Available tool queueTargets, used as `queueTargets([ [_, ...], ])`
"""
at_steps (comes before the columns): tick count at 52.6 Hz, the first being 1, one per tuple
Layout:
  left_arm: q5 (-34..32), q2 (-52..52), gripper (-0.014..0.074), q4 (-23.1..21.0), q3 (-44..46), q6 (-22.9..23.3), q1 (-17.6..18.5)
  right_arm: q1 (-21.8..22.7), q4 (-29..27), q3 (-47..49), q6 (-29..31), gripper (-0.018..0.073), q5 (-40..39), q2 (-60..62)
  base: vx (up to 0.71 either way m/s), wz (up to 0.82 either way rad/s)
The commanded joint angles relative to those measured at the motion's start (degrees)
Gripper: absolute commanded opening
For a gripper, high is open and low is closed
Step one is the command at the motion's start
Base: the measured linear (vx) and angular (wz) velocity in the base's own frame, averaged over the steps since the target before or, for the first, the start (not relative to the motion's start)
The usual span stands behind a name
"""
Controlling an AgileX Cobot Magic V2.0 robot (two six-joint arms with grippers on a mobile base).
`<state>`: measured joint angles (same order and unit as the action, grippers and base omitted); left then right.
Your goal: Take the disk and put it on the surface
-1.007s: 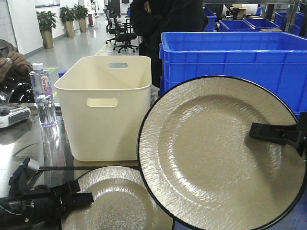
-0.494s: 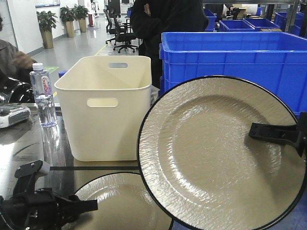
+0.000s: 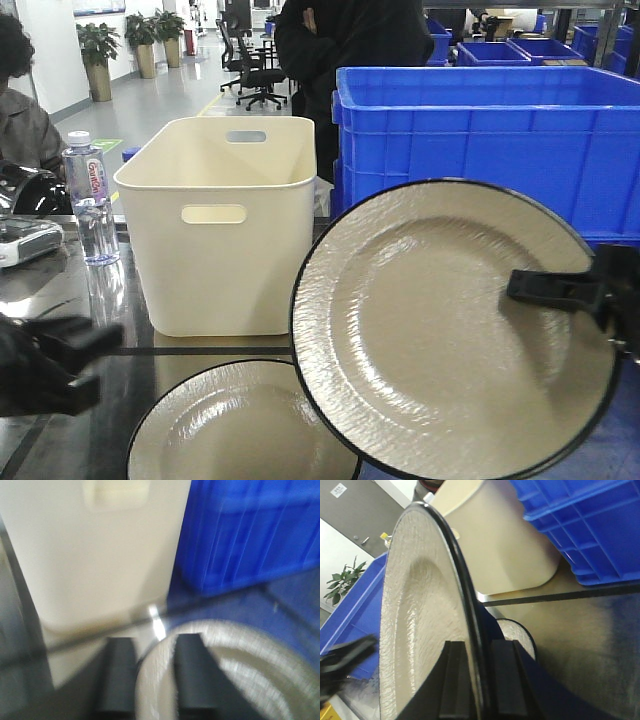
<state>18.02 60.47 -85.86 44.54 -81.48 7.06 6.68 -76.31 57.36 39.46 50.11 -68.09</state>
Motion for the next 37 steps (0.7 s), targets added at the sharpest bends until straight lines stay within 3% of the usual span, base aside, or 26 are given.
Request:
queueTargets([
  [1, -1.9, -7.2, 0.0016, 0.0, 1.6, 2.5, 0.2, -3.3, -7.5, 2.0, -0.3, -0.0009, -2.6, -1.9, 0.00, 0.00],
  [10, -3.1, -15.3, -0.0009, 2.5, 1.6, 7.5, 0.2, -10.3, -9.4, 2.0, -0.1, -0.0009, -4.7, -10.5, 0.00, 0.00],
  [13, -2.8, -16.8, -0.0009, 4.5, 1.6, 11.1, 0.2, -13.4, -11.2, 2.1, 0.3, -0.0009, -5.8, -13.2, 0.00, 0.00],
  [22, -1.4, -18.0, -0.0007, 13.0, 1.6, 19.1, 0.2, -21.6, -18.7, 4.0, 9.0, -0.0008, -9.0, -21.1, 0.00, 0.00],
  [30, -1.0, -18.0, -0.0005, 21.2, 1.6, 25.4, 0.2, -25.3, -20.4, 7.3, 13.0, 0.0020, -12.0, -25.3, 0.00, 0.00],
  [37, -0.2, -18.0, -0.0005, 26.0, 1.6, 30.8, 0.2, -26.4, -17.8, 9.1, 17.3, 0.0122, -12.6, -26.6, 0.00, 0.00],
])
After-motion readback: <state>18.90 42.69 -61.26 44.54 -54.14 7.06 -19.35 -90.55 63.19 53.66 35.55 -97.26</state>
